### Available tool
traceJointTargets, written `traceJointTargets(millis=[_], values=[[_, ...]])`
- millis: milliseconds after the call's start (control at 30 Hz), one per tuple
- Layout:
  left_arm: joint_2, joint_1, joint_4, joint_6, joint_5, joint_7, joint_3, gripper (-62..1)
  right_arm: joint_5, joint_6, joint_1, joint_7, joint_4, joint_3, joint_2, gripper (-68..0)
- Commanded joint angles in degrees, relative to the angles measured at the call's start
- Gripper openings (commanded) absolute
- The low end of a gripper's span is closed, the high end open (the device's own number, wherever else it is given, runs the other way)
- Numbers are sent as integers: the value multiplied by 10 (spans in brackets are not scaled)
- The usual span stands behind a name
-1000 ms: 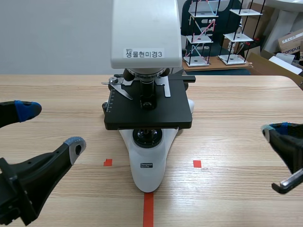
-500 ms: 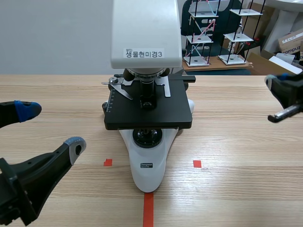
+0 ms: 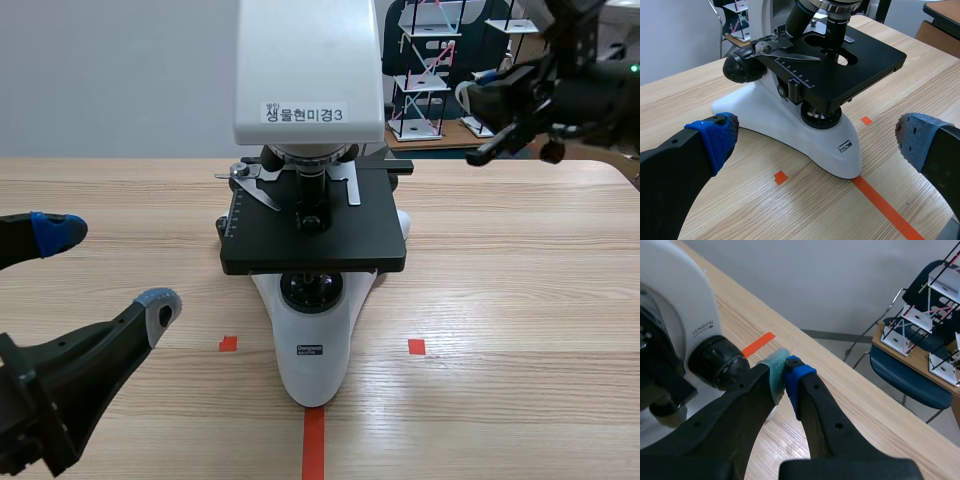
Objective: Point at the coarse focus knob
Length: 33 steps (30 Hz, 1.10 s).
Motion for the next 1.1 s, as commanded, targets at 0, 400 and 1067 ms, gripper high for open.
traceJointTargets(millis=[0,400,1067], values=[[0,0,10,-1,-5,-10,-4,14,9,-2,24,-18,12,2,-8,-675],[0,0,10,-1,-5,-10,-4,14,136,-1,150,-234,-43,-27,-51,-675],[0,0,10,-1,-5,-10,-4,14,248,-2,182,-348,-83,-54,-53,-676]])
